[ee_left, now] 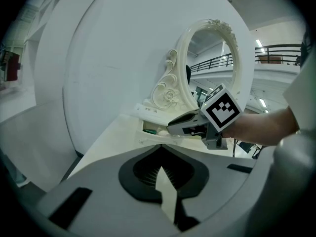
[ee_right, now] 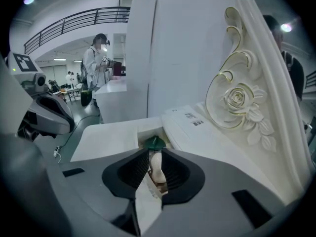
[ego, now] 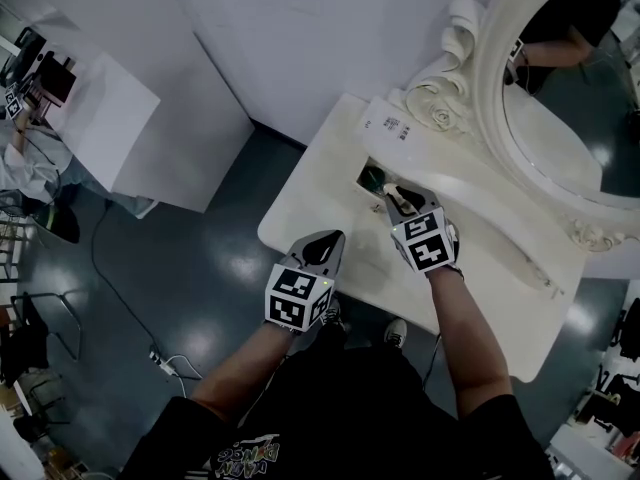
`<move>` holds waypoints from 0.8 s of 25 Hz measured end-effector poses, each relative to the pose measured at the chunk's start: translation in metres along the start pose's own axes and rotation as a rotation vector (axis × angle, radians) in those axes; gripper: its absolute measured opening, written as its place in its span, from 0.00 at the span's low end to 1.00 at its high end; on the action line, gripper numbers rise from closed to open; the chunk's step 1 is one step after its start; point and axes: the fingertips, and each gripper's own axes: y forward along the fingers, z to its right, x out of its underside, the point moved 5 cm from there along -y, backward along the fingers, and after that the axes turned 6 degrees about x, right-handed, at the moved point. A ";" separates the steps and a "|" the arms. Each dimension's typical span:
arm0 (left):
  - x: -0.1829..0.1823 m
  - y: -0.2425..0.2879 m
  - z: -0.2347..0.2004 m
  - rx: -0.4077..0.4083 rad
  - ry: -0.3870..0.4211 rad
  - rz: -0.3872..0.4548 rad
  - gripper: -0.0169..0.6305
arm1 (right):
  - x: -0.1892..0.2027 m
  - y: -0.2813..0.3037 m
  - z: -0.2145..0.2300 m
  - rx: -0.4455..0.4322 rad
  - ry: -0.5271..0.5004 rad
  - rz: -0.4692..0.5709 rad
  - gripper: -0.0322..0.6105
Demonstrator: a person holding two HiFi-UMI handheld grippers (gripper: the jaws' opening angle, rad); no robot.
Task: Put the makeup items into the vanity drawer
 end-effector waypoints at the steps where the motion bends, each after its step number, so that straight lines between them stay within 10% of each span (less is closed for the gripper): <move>1: 0.000 0.000 0.001 0.001 0.002 0.001 0.04 | 0.000 -0.003 0.000 0.000 0.009 0.008 0.20; 20: -0.012 -0.003 0.060 0.056 0.078 0.037 0.04 | 0.034 -0.113 0.024 0.113 0.248 0.177 0.09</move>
